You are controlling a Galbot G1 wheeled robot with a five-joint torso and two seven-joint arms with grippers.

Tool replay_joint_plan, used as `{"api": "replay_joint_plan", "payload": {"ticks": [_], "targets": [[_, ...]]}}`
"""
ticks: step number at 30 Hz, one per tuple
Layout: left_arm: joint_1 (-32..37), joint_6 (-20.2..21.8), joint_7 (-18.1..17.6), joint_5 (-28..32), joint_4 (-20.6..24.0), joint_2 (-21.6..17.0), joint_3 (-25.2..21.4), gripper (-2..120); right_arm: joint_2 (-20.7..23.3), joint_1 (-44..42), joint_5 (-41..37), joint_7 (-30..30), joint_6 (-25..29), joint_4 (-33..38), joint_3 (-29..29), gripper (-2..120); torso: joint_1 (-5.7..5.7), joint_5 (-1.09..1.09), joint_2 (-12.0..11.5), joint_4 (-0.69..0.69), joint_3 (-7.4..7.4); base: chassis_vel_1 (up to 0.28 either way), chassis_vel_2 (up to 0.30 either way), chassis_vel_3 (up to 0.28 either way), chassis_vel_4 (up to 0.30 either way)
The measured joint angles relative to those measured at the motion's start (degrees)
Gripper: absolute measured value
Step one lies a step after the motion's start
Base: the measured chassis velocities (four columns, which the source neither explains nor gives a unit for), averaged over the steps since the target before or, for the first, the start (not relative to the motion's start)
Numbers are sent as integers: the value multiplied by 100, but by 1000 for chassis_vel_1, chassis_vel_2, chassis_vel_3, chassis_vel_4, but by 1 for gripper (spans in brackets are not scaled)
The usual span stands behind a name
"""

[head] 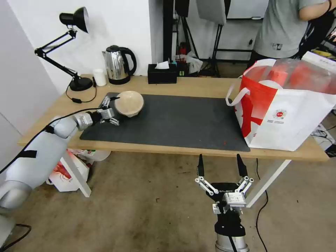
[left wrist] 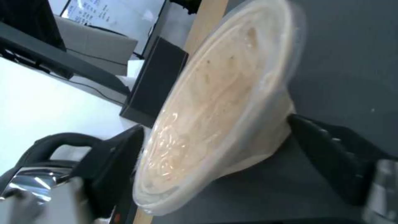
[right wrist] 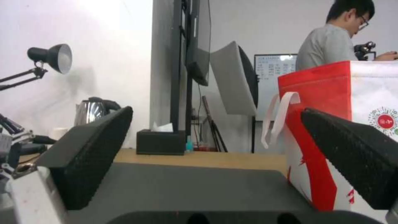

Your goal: Pick up the trash from the table and place it into the takeout bag.

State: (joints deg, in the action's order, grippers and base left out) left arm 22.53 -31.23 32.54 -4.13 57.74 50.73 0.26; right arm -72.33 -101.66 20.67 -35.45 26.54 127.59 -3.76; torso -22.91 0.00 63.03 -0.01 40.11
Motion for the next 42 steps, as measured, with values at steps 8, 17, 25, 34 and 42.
{"api": "replay_joint_plan", "payload": {"ticks": [8, 17, 25, 34, 42], "targets": [[-53, -3, 122, -4, -2, 22, -6, 51, 0, 0, 0, 0, 0, 0, 0, 100, 0, 0, 0, 1, 0, 0, 0, 0, 0], [-20, -3, 172, 18, 19, 18, -30, 20, 0, 0, 0, 0, 0, 0, 0, 100, 0, -1, -1, 1, 0, 0, 0, 0, 0], [-32, -3, 289, 38, 142, -8, -123, 0, 0, 0, 0, 0, 0, 0, 0, 100, -1, 0, -1, 0, 0, 0, 0, 0, 0], [144, 148, 606, 470, 837, -393, -320, 0, 0, 0, 0, 0, 0, 0, 0, 100, 0, 0, -1, 1, -1, 0, 0, 0, 0], [422, 357, 901, 941, 1666, -788, -428, 0, 0, 0, 0, 0, 0, 0, 0, 100, 0, 0, -1, 1, -1, 0, 0, 0, 0]]}}
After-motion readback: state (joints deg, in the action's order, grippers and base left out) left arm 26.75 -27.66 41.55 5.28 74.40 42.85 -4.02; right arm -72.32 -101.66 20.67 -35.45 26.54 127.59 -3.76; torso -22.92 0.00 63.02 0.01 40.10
